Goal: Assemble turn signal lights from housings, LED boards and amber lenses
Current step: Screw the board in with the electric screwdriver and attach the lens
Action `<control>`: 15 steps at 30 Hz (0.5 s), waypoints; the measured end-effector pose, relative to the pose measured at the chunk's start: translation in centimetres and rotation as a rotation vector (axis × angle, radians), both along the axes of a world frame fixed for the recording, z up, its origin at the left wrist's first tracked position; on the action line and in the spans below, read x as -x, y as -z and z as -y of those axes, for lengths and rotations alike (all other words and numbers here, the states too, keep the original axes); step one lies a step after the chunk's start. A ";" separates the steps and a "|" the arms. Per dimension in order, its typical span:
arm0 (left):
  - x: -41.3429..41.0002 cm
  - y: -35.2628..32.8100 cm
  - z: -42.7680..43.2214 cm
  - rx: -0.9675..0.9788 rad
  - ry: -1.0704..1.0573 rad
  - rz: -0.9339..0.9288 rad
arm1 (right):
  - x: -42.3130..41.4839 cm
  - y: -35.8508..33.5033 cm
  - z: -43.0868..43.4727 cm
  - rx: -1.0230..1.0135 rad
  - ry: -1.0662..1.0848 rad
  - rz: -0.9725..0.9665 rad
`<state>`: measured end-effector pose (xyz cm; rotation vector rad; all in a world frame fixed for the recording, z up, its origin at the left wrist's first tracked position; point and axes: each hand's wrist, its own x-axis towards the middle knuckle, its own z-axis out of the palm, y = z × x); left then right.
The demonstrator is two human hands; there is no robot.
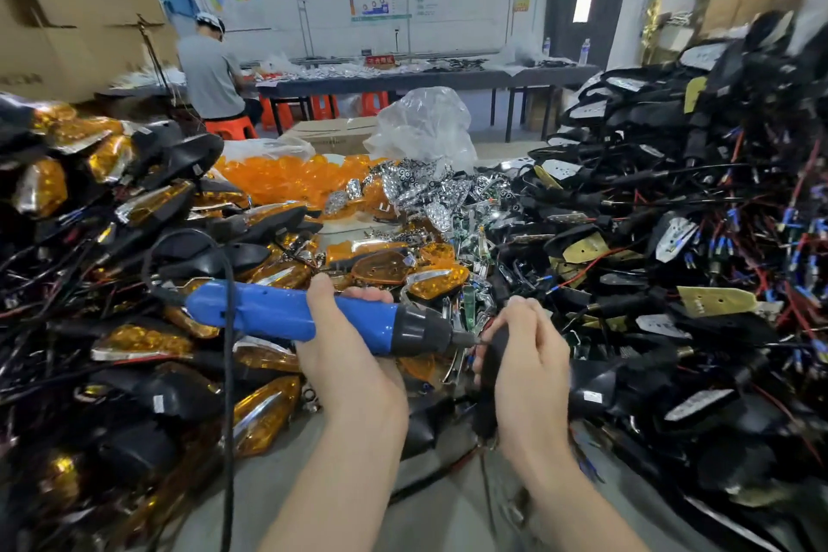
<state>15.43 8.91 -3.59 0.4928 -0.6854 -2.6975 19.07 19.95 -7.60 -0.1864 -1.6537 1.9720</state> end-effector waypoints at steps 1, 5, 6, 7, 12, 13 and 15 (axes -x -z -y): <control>0.0 -0.3 0.2 -0.007 0.003 0.034 | -0.1 -0.3 -0.1 -0.005 -0.003 0.009; 0.0 -1.5 1.4 -0.153 -0.005 0.117 | -0.9 -2.2 -1.9 0.055 0.104 0.008; -0.2 -1.7 1.6 -0.161 0.001 0.145 | -1.2 -2.8 -2.5 0.078 0.125 0.005; -0.3 -1.9 1.7 -0.170 0.008 0.167 | -1.6 -3.4 -3.0 0.099 0.124 -0.003; -1.7 -1.9 0.1 -0.161 0.106 0.277 | -2.6 -7.1 -2.9 0.053 -0.068 -0.045; -2.0 -1.7 -0.4 -0.125 0.147 0.276 | -2.6 -7.9 -2.4 0.048 -0.089 -0.051; -2.6 -1.4 -1.0 -0.034 0.247 0.267 | -2.7 -9.0 -1.5 0.008 -0.113 -0.087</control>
